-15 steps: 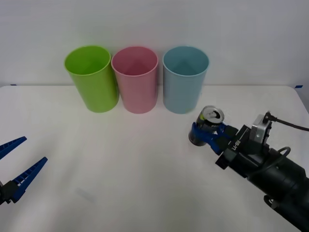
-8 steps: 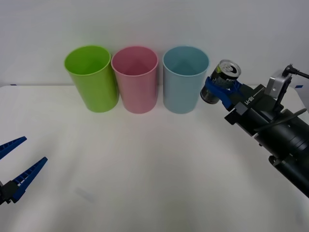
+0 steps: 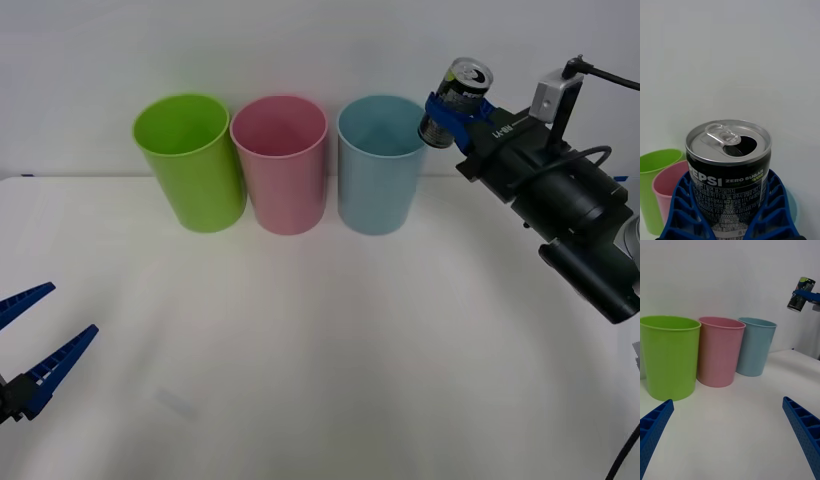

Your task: Grasp the object on the table and drop it into the matching bin: aluminum can to the light blue bin, PET bottle to the pink bin.

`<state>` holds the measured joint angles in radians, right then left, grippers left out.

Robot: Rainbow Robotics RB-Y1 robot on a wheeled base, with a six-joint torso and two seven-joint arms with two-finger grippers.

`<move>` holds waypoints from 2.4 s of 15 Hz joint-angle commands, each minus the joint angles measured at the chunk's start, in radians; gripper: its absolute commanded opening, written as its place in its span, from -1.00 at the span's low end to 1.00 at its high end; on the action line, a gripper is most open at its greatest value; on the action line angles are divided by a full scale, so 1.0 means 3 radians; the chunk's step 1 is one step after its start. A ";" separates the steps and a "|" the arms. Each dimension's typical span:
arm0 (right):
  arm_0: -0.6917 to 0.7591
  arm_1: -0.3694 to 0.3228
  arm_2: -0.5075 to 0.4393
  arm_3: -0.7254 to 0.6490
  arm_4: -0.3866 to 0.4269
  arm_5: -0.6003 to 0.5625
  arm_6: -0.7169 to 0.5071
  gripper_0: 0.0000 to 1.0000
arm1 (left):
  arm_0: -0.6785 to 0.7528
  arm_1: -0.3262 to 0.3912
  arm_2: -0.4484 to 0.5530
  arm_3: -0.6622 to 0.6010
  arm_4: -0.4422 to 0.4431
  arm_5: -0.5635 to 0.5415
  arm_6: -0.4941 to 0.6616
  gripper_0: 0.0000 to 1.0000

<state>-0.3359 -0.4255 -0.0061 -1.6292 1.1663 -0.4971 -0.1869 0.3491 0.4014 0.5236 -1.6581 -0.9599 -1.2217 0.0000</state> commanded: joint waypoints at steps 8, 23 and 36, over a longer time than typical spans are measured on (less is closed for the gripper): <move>-0.0875 0.0667 -0.0286 0.1038 0.0863 0.0011 0.0030 -1.00 | 0.0000 0.0000 0.0000 0.0000 0.0000 0.0000 0.0000 1.00; -0.1181 0.0887 -0.0409 0.1437 0.1144 0.0031 0.0158 1.00 | 0.0000 0.0000 0.0000 0.0000 0.0000 0.0000 0.0000 1.00; -0.0440 0.0682 -0.0404 0.0639 0.0852 -0.0669 0.0173 1.00 | 0.0000 0.0000 0.0000 0.0000 0.0000 0.0000 0.0000 1.00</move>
<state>-0.4867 -0.2110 -0.1372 -1.4164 1.4358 -0.6951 -0.1349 0.3491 0.4014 0.5236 -1.6581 -0.9599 -1.2217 0.0000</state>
